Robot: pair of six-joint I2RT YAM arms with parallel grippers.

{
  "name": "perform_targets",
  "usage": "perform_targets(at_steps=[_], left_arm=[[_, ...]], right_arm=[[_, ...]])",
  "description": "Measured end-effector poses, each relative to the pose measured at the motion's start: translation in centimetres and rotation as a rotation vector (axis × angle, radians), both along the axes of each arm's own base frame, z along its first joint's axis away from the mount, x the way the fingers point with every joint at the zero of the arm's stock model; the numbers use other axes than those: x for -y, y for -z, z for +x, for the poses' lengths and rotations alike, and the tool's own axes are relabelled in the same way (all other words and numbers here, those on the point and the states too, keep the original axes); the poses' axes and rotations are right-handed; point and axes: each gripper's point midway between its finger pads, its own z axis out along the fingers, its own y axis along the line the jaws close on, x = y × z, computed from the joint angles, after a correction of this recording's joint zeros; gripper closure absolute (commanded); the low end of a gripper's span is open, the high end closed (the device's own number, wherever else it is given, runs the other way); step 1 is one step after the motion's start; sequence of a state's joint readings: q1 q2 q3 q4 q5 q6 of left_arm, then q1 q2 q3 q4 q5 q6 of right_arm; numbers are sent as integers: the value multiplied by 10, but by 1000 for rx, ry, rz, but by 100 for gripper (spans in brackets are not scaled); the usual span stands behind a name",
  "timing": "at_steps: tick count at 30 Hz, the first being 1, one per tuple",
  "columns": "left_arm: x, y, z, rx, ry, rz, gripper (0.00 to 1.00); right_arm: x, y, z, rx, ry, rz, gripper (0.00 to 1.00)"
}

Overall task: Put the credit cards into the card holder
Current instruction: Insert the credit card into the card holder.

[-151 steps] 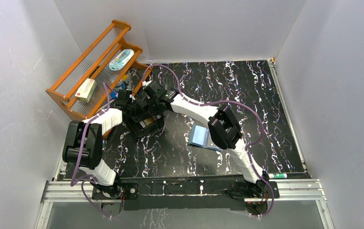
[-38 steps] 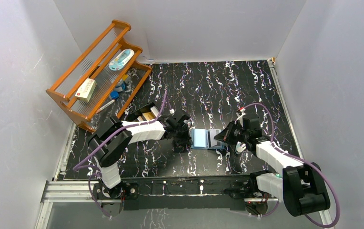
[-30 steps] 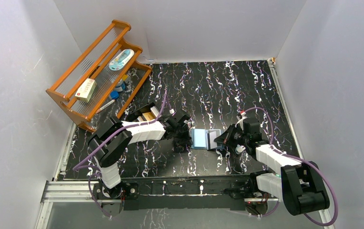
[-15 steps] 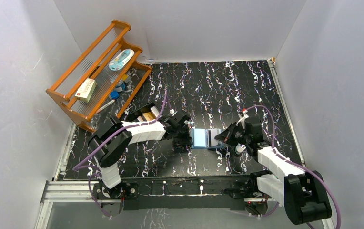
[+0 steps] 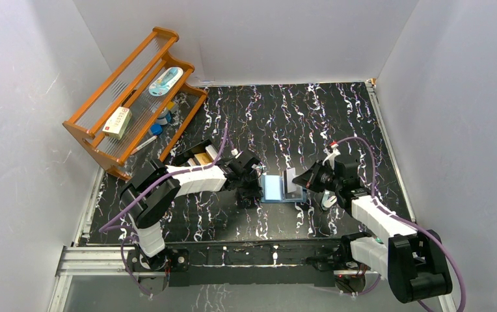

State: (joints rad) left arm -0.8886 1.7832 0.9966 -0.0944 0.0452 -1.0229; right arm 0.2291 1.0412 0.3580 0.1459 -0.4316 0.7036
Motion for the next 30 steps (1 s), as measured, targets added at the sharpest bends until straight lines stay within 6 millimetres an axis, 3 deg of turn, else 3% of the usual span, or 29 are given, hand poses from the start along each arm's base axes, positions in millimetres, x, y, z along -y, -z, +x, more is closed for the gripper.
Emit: perform_targets(at_steps=[7, 17, 30], left_arm=[[1, 0, -1, -3, -2, 1, 100], [1, 0, -3, -4, -1, 3, 100], [1, 1, -3, -1, -2, 5, 100]], right_arm=[[0, 24, -10, -56, -13, -3, 100], [-4, 39, -12, -69, -32, 16, 100], [-12, 45, -14, -69, -60, 77, 100]])
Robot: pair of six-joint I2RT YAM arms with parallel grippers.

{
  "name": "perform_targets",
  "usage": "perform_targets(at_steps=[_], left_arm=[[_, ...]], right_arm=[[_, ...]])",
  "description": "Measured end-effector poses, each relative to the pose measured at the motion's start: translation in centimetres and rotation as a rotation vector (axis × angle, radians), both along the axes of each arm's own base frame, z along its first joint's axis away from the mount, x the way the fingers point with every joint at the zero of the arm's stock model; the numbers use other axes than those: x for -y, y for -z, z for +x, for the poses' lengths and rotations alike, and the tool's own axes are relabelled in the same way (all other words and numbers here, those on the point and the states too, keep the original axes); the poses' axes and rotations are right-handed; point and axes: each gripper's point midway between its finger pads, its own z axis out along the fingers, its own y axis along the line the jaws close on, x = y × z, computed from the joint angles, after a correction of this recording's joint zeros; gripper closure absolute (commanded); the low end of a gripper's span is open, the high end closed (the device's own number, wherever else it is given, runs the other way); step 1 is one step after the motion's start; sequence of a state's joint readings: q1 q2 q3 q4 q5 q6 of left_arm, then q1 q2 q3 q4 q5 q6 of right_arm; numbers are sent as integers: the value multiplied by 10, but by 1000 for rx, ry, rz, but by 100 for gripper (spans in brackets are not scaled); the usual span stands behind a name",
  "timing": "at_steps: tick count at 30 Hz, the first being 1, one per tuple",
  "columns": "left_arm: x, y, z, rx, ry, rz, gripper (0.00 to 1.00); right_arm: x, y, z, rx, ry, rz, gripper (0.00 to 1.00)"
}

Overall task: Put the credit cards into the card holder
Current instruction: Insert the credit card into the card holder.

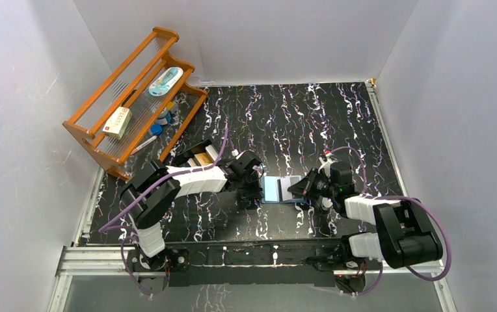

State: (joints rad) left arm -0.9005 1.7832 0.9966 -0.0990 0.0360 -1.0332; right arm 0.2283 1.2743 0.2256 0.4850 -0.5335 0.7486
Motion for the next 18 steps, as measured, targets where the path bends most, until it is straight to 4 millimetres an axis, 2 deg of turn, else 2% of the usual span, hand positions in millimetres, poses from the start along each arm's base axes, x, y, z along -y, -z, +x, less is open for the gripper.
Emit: perform_targets(at_steps=[18], left_arm=[[0, 0, 0, 7, -7, 7, 100]], right_arm=[[-8, 4, 6, -44, 19, 73, 100]])
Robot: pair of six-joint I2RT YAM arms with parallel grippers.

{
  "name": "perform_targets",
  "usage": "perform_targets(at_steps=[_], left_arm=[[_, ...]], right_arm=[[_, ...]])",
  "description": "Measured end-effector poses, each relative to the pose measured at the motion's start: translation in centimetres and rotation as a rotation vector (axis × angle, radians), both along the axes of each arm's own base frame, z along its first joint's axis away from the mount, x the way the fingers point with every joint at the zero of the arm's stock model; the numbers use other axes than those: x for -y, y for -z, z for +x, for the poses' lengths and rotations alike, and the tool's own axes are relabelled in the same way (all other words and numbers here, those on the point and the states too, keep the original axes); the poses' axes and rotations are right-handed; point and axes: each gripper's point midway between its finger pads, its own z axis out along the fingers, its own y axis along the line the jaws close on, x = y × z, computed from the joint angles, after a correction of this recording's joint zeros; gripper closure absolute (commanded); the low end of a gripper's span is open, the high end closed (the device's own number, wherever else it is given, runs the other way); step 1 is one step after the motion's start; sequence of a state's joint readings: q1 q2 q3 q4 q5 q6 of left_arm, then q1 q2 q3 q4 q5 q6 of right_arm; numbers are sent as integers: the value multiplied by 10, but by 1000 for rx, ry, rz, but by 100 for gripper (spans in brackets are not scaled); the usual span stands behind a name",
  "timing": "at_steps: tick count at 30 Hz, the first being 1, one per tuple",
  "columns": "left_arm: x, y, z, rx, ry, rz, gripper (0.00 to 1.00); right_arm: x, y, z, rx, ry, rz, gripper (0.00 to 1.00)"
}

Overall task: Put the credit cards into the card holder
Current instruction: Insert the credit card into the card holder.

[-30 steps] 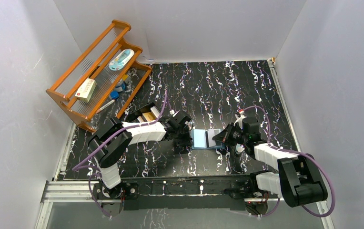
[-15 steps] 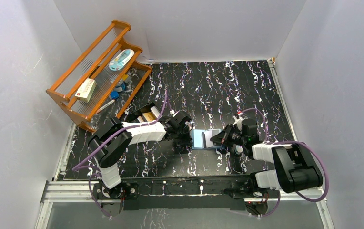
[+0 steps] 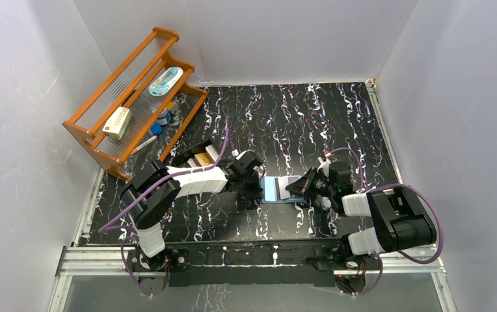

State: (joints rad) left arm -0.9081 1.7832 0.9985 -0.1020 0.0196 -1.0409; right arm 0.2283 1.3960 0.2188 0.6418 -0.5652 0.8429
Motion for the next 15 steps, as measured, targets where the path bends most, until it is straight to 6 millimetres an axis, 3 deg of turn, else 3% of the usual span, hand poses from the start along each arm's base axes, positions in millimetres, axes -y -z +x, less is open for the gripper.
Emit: perform_targets(at_steps=[15], left_arm=[[1, -1, 0, 14, -10, 24, 100]], right_arm=[[-9, 4, 0, -50, -7, 17, 91]])
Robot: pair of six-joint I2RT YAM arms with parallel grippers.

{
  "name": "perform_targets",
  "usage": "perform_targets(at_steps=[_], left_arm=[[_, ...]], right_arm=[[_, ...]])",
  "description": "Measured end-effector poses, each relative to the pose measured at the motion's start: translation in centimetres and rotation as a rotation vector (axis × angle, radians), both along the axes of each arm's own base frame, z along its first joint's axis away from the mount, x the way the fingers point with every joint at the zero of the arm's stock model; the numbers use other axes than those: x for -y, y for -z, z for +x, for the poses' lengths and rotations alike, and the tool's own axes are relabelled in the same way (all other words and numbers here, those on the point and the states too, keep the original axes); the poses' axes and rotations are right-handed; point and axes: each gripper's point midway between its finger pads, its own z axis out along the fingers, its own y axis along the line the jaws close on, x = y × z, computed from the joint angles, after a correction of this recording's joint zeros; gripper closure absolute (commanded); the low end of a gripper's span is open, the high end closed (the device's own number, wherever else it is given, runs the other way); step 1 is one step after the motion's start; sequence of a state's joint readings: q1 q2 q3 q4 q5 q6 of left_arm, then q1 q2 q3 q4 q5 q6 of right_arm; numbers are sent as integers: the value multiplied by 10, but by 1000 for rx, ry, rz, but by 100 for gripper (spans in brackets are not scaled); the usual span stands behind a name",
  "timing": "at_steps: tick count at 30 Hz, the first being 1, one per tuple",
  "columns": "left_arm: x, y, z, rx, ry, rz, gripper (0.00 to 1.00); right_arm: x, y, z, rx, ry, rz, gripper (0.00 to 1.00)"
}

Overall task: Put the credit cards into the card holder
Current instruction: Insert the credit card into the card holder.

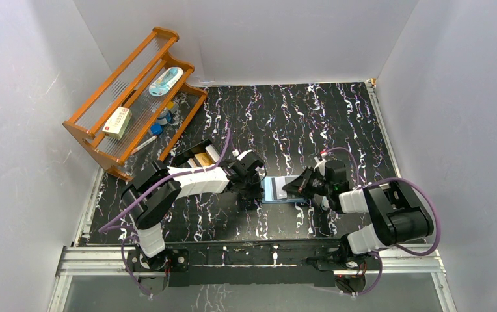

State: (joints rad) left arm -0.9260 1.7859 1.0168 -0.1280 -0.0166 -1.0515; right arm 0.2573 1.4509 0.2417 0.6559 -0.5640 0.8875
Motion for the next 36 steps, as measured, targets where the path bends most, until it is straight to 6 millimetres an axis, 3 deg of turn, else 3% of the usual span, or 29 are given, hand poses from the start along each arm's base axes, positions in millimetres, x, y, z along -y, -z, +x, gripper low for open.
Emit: perform_targets(at_steps=[15, 19, 25, 32, 36], left_arm=[[0, 0, 1, 6, -10, 11, 100], [0, 0, 1, 15, -12, 20, 100], [-1, 0, 2, 25, -10, 41, 100], [-1, 0, 3, 33, -10, 50, 100], [-1, 0, 3, 32, -10, 52, 100]], right_arm=[[-17, 5, 1, -35, -42, -40, 82], [-21, 2, 8, -31, -50, -47, 74], [-17, -3, 17, -16, -50, -118, 59], [-9, -24, 27, 50, -47, -203, 57], [-6, -22, 27, 46, -50, -233, 55]])
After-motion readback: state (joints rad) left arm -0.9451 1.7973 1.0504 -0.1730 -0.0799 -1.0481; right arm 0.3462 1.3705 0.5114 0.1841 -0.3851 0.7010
